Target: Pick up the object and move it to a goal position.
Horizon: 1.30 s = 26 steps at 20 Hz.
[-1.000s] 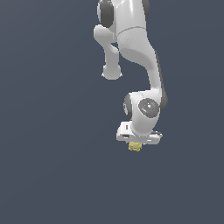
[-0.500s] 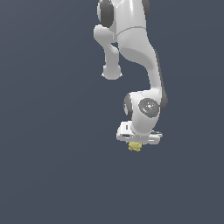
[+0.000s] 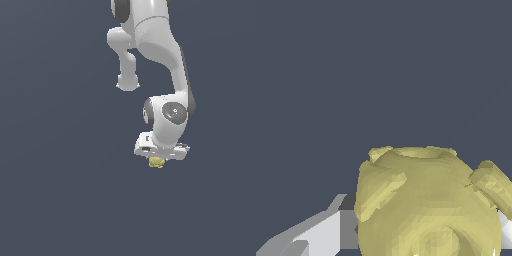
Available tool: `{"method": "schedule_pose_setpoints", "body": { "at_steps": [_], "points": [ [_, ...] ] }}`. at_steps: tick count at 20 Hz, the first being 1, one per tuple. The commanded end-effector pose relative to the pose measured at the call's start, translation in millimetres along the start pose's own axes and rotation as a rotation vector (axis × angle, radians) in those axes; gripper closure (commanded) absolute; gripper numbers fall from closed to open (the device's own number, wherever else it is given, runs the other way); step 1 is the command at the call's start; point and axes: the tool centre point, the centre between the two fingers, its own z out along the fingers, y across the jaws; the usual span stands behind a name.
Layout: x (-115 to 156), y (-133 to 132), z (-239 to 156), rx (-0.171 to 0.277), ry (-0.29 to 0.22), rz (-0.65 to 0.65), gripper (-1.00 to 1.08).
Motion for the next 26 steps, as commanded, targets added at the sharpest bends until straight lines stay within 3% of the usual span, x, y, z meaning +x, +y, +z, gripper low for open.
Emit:
{"method": "schedule_pose_setpoints", "body": {
  "at_steps": [1,26],
  "points": [
    [-4.1,-2.2,-17.1,0.000,0.001,0.000,1.08],
    [-71.8,-35.8,-292.7,0.000,0.001,0.000,1.08]
  ]
}}
